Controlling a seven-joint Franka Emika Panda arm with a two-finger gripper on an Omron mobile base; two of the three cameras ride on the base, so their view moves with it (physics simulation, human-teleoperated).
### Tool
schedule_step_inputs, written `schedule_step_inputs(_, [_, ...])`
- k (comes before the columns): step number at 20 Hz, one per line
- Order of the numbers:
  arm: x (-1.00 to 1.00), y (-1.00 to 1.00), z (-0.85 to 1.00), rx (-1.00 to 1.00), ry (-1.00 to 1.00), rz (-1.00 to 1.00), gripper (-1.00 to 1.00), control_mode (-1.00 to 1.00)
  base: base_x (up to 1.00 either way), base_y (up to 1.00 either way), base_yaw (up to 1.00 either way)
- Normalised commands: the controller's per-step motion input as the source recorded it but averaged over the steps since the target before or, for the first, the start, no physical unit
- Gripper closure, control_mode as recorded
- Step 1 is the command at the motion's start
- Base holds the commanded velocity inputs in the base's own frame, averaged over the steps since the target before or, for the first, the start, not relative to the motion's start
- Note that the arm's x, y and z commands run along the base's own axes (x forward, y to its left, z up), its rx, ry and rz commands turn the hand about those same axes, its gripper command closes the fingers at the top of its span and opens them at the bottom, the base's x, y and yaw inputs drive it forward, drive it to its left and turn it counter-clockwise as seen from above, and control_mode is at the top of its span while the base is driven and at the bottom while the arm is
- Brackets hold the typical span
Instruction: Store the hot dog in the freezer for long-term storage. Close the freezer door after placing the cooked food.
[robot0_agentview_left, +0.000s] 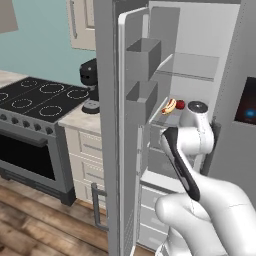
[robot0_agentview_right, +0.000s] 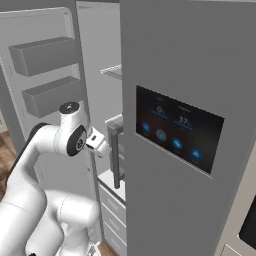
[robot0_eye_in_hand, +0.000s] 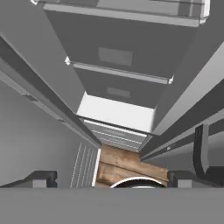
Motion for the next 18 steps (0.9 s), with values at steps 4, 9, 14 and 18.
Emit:
schedule_step_inputs(4, [-0.7, 0.0, 0.0, 0.0, 0.25, 0.0, -1.0, -1.0, 0.0, 0.0, 0.0])
schedule_step_inputs(9, [-0.87, -0.01, 0.0, 0.0, 0.14, 0.0, -1.0, -1.0, 0.0, 0.0, 0.0])
schedule_step_inputs(14, [-0.7, 0.0, 0.0, 0.0, 0.04, 0.07, -1.0, -1.0, 0.0, 0.0, 0.0])
schedule_step_inputs(18, [-0.41, 0.02, 0.01, 0.0, 0.13, 0.14, -1.0, -1.0, 0.0, 0.0, 0.0])
